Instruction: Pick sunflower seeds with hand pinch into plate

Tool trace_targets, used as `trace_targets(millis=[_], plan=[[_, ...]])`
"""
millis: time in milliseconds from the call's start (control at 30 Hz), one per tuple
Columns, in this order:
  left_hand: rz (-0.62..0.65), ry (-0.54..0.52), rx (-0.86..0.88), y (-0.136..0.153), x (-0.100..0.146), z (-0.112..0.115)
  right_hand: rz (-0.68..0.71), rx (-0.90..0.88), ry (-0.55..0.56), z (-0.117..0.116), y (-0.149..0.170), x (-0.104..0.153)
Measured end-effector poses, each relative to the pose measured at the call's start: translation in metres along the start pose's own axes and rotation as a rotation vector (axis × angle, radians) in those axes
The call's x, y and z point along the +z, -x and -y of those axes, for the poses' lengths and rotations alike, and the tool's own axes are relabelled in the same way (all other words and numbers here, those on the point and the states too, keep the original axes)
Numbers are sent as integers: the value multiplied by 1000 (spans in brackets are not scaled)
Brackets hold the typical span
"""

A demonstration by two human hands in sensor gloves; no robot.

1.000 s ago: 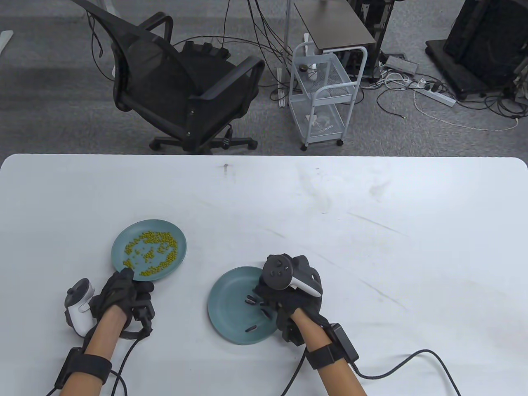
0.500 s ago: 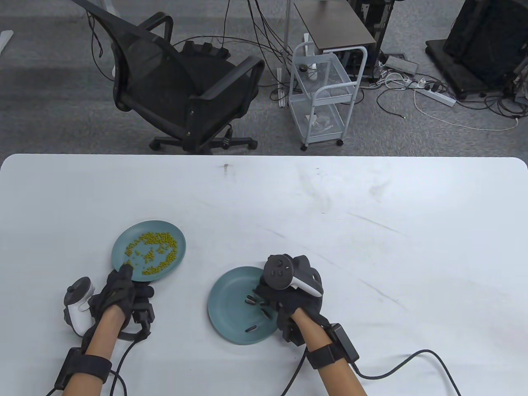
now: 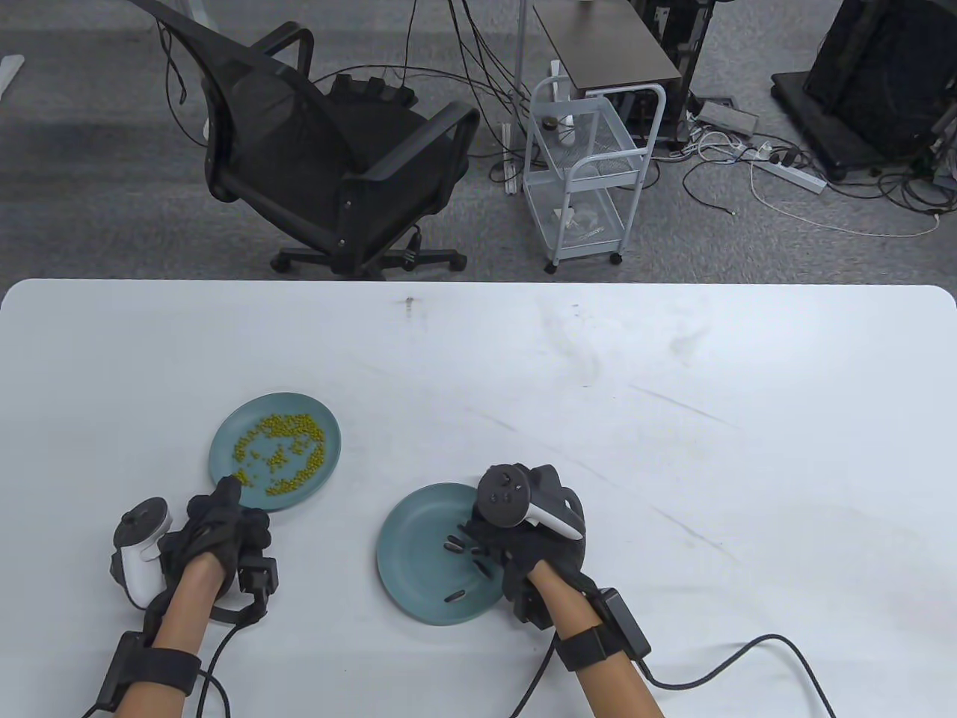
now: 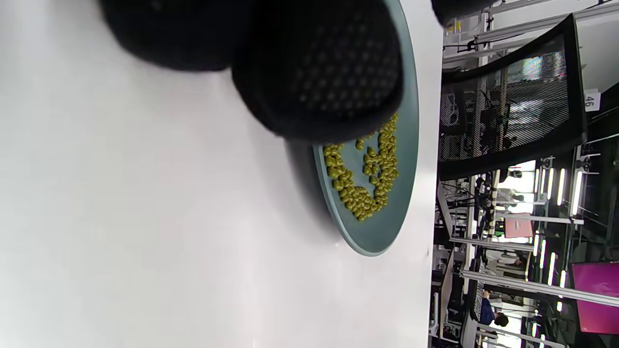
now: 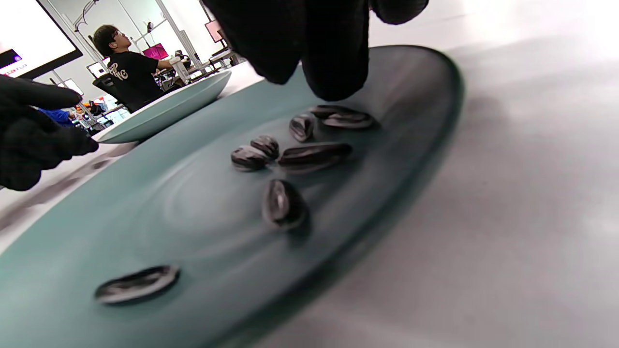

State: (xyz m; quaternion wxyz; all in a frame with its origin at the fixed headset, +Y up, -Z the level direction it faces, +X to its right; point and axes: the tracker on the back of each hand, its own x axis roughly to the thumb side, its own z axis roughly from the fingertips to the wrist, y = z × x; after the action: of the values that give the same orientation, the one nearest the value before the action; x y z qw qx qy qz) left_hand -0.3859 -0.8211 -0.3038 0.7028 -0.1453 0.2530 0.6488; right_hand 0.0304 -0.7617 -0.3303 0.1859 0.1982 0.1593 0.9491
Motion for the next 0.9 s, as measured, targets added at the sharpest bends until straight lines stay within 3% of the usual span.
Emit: trace_targets(millis=[500, 567, 767, 900], plan=[[161, -43, -129, -18, 15, 8, -2, -60, 57, 18, 3, 12], [216, -61, -169, -23, 20, 12, 1, -68, 79, 26, 5, 16], [545, -184, -438, -47, 45, 31, 72, -160, 180, 47, 21, 42], [663, -113, -523, -50, 54, 49, 125, -227, 257, 49, 42, 63]])
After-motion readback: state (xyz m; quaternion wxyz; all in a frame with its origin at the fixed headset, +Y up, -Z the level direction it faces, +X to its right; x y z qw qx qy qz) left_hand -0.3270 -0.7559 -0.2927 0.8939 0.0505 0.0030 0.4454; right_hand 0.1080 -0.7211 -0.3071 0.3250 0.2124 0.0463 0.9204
